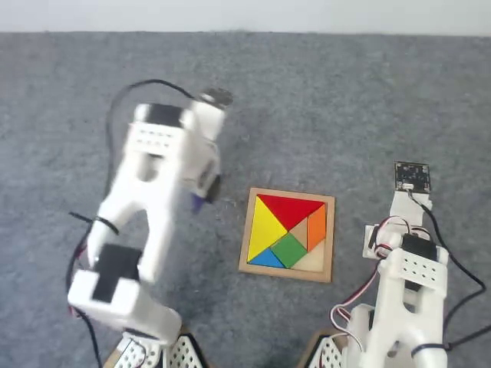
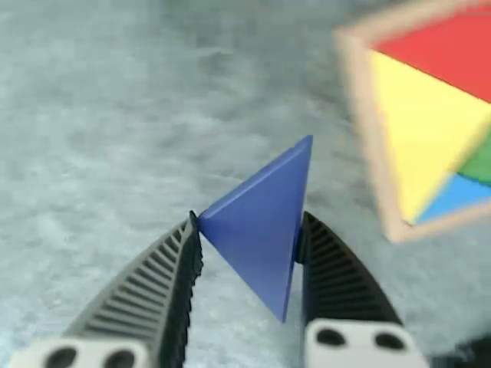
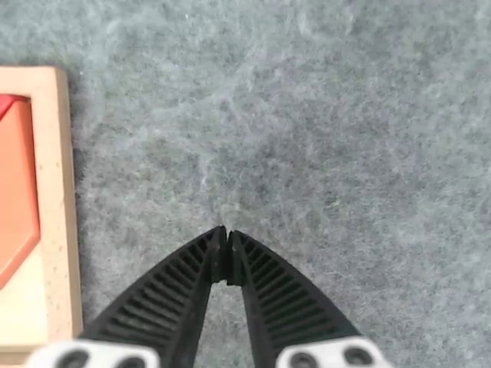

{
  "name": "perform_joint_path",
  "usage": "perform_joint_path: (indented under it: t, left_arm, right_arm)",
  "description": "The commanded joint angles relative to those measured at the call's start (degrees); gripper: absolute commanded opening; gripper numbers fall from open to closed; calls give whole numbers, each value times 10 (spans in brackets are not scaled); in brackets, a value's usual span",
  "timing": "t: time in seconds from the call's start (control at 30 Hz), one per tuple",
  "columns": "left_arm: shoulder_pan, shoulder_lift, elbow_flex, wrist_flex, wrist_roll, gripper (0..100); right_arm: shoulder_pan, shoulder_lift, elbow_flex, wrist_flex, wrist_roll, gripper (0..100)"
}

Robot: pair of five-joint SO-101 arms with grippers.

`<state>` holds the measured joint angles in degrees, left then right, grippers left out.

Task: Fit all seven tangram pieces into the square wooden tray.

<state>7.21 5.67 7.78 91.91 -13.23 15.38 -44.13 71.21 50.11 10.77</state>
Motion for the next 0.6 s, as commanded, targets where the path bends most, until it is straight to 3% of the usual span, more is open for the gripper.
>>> perform_joint_path:
  t: [0.0,0.13,0.4,0.47,0.57]
  left_arm:
    - [127,-75,50,-17,1,104]
    - [206,-98,93,-49,-51,104]
    - [229,-21,95,-115,-107,104]
    - [240,-2,95,-135,-87,104]
    - [243,23,79,-163,25,105]
  right_arm:
    - [-2,-4,-24,9,11,11]
    - [-1,-4,-24,9,11,11]
    - [-1,-4,-24,9,11,11]
    - [-1,-4,-24,9,11,11]
    - [-1,-4,-24,8,11,11]
